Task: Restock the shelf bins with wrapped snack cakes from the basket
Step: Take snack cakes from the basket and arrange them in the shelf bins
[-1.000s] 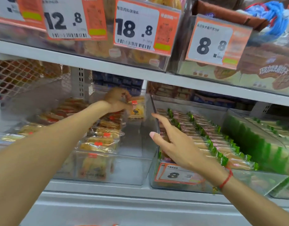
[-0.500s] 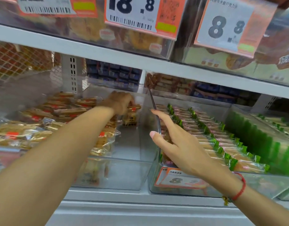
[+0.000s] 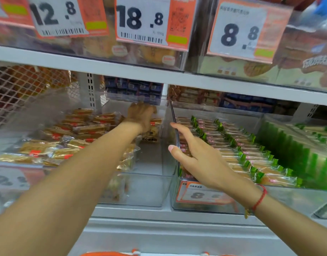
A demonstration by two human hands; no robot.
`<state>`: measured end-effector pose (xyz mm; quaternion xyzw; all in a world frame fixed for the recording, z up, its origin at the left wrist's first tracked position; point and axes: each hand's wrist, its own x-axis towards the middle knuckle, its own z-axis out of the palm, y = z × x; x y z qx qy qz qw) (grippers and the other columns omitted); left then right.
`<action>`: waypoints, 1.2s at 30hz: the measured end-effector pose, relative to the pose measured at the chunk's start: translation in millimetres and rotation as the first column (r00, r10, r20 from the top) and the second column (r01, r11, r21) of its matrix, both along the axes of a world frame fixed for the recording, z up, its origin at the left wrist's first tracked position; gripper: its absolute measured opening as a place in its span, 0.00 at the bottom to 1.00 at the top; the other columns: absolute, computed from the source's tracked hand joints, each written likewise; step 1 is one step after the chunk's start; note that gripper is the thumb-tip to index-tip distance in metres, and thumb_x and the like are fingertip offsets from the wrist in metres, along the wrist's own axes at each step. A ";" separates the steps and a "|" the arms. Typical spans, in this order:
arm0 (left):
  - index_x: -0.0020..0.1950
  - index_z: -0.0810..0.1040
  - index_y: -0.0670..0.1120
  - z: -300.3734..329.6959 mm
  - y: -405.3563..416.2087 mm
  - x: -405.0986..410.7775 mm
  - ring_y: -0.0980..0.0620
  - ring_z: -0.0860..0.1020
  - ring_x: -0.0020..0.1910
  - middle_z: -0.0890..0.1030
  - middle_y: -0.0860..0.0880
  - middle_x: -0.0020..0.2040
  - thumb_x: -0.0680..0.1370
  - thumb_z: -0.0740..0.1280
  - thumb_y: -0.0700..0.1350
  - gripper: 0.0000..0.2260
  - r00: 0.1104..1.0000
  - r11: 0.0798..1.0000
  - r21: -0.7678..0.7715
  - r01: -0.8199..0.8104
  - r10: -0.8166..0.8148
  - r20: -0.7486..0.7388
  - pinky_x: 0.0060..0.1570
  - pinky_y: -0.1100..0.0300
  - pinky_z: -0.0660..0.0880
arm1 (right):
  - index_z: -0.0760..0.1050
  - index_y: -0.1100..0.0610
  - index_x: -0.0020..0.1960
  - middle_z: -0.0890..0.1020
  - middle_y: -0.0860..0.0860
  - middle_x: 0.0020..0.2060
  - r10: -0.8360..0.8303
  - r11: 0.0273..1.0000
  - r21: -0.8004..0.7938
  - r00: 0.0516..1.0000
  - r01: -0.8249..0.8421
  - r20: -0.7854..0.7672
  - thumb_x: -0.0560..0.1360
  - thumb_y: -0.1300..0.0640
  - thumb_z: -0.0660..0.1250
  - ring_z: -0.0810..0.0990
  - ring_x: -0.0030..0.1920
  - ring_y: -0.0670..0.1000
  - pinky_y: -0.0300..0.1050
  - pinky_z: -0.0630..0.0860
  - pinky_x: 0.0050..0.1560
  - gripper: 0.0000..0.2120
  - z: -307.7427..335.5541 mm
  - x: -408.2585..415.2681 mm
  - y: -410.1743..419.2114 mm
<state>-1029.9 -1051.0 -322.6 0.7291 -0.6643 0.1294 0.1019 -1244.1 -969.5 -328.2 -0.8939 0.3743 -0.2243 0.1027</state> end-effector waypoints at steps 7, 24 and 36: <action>0.64 0.75 0.53 16.2 107.9 -22.5 0.47 0.77 0.57 0.80 0.51 0.59 0.75 0.68 0.49 0.17 0.939 0.975 -0.214 -0.059 -0.019 -0.343 0.51 0.56 0.72 | 0.51 0.43 0.75 0.75 0.45 0.37 0.003 0.999 -0.039 1.000 -0.004 -0.027 0.79 0.37 0.51 0.74 0.39 0.46 0.48 0.73 0.38 0.27 0.8 2.7 -2.1; 0.48 0.76 0.60 -130.1 281.9 -75.8 0.58 0.79 0.44 0.78 0.65 0.43 0.75 0.68 0.52 0.03 0.720 0.982 0.175 -0.071 0.172 -0.672 0.47 0.60 0.74 | 0.76 0.51 0.55 0.78 0.45 0.48 0.081 0.996 -0.053 0.992 -0.076 0.097 0.75 0.53 0.64 0.75 0.49 0.46 0.41 0.73 0.44 0.10 -144.1 -77.1 120.6; 0.77 0.54 0.55 -341.8 334.9 -100.7 0.46 0.67 0.70 0.62 0.51 0.75 0.82 0.56 0.51 0.24 0.871 0.735 0.678 -0.012 0.341 -0.354 0.64 0.50 0.69 | 0.57 0.54 0.76 0.66 0.53 0.72 0.063 0.666 0.720 0.946 0.198 -0.318 0.80 0.51 0.62 0.77 0.58 0.54 0.44 0.75 0.50 0.28 -338.7 -77.6 161.8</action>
